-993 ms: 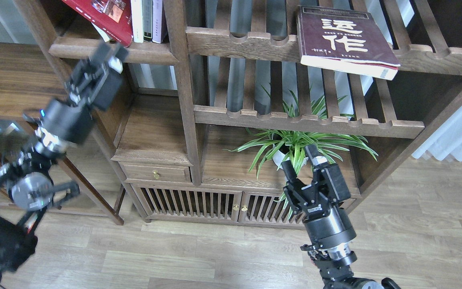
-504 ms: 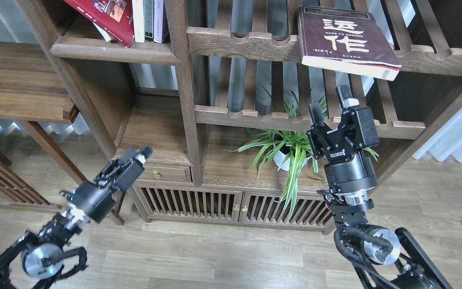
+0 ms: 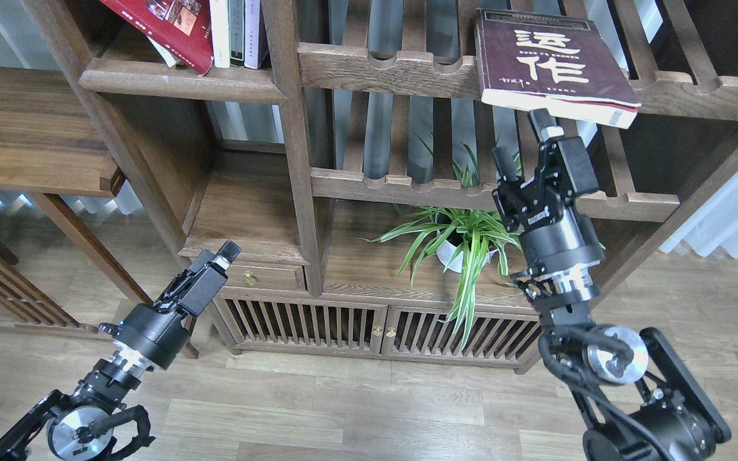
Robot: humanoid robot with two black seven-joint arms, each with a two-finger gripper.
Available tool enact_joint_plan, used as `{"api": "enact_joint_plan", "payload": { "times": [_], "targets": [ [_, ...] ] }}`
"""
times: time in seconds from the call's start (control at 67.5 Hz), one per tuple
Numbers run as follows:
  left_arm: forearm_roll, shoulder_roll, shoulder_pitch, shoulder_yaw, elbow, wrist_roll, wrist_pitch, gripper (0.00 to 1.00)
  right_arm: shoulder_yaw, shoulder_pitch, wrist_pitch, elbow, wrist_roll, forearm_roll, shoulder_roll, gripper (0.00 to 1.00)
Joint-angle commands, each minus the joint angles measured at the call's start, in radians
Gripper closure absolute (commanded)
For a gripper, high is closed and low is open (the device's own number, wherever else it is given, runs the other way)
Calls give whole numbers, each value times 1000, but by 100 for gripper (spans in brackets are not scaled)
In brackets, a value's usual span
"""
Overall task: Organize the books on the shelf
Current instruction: 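Push the right gripper under the maroon book's lower edge on the top shelf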
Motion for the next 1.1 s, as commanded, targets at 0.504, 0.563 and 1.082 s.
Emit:
{"api": "enact_joint_plan", "payload": {
  "times": [0.504, 0.563, 1.082],
  "targets": [
    [0, -113, -76, -16, -34, 123, 0, 3, 14, 64, -94, 3, -1, 7, -1, 6],
    [1, -113, -79, -16, -34, 123, 0, 4, 14, 80, -129, 3, -1, 7, -1, 5],
    [1, -117, -65, -2, -24, 123, 0, 4, 39, 169, -350, 1, 1, 13, -1, 5]
  ]
}}
